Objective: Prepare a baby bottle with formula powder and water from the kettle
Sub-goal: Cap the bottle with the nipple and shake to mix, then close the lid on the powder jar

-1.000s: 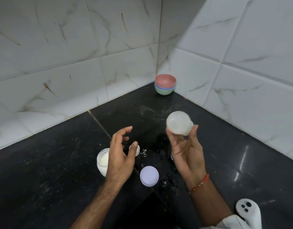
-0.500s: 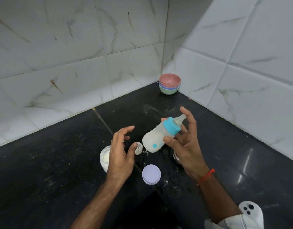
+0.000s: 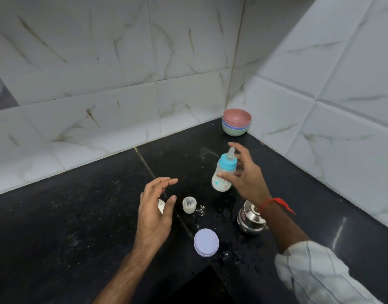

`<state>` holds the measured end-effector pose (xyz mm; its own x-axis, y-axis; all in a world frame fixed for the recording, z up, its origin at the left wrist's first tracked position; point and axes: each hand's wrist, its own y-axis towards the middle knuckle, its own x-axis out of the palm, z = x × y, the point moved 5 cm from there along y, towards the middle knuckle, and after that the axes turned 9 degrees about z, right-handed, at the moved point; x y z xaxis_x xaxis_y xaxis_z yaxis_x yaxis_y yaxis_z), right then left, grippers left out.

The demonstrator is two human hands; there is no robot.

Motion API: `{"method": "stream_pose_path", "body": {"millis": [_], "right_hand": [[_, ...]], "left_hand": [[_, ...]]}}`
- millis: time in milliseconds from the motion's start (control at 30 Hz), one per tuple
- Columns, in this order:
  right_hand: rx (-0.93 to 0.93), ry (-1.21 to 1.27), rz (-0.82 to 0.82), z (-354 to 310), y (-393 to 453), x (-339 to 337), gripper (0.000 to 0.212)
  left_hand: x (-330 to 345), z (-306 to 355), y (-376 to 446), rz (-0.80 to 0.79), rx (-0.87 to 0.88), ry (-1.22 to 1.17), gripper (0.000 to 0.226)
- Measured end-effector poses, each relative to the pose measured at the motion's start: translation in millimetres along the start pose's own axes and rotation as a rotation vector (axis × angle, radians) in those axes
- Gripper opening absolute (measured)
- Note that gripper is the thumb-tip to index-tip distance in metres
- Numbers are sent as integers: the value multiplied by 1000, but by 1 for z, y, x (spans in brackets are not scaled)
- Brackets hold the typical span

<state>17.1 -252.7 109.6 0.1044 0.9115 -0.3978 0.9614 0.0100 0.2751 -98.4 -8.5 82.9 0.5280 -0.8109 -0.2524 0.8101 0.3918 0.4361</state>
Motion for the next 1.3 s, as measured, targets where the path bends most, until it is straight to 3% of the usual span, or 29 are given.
{"method": "stream_pose_path", "body": {"millis": [133,300,467,533,633,733,833,900,1000,1100,1300], "right_hand": [[44,-225,-43,31,39,22,85],[199,-309,-88,83,59,50,92],[241,-353,-79,119,56,63,89],[253,-347,-103,123,59,64,99],[148,-446,12,110,56,58,114],[-47,-478,127,75,25,52,101],[-155,-477,-33,60,-21,60,78],[-102,-556,-220,66,-53,69,83],[-27,-642,-426,83,-93,84,100],[11,-708,-525,95,-116,93,106],[24,-784,-565,102,-129,103,76]], "left_hand": [[-5,-9,-3,13,-33,27,53],[-8,-14,-6,32,-49,39,55],[-13,-22,-7,33,-99,58,49],[-14,-26,-7,29,-131,65,50],[-17,-34,-9,41,-173,66,44],[-25,-48,-9,79,-227,161,54],[-35,-61,-14,104,-288,288,90],[-38,-71,-16,78,-341,323,114],[-35,-99,-21,-32,-448,356,130],[-24,-127,-27,-120,-507,378,130],[-5,-140,-28,-195,-483,341,103]]}}
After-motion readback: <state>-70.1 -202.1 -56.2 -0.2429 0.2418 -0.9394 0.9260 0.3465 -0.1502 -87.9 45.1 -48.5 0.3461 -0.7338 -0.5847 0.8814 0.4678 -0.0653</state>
